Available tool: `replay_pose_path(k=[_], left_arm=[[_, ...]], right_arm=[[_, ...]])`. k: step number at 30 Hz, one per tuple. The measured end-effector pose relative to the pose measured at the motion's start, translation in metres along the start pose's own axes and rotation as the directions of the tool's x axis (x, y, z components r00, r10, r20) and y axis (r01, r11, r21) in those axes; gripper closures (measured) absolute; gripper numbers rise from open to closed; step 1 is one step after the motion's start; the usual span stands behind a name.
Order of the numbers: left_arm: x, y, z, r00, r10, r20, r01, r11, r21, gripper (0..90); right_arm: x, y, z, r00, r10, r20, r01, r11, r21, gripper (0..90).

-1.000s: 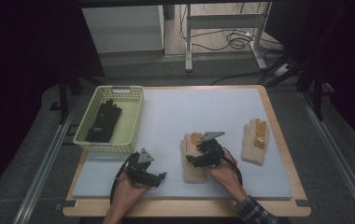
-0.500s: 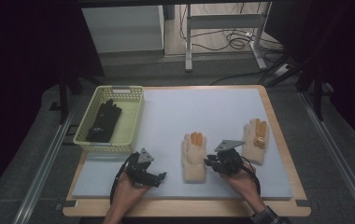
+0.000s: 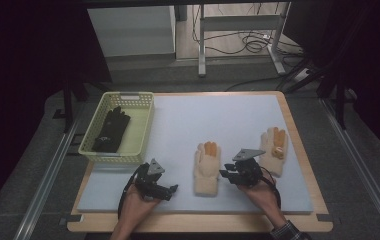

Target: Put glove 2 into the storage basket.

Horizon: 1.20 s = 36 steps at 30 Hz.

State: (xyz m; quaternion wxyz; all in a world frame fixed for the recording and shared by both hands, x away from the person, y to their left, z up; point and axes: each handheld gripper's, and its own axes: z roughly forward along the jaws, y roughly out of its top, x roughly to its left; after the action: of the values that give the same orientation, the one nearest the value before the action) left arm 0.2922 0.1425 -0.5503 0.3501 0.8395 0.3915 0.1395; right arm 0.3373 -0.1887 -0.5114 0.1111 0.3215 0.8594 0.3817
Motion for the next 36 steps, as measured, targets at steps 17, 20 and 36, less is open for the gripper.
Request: replay_pose_path(k=[17,20,36], left_arm=[[0.000,0.000,0.000,1.0000,0.000,0.000,0.000,1.0000,0.000,1.4],[0.000,0.000,0.000,1.0000,0.000,-0.001,0.000,1.0000,0.000,1.4],[0.000,0.000,0.000,1.0000,0.004,0.000,-0.004,1.0000,0.003,1.5]], right_arm=[[-0.076,-0.005,-0.046,0.9747,0.097,0.201,-0.092,0.995,-0.035,50.0],[-0.089,-0.010,-0.054,0.9646,0.119,0.236,-0.112,0.993,-0.041,48.4],[-0.141,-0.044,-0.066,0.9083,0.217,0.357,-0.226,0.974,-0.018,30.5]])
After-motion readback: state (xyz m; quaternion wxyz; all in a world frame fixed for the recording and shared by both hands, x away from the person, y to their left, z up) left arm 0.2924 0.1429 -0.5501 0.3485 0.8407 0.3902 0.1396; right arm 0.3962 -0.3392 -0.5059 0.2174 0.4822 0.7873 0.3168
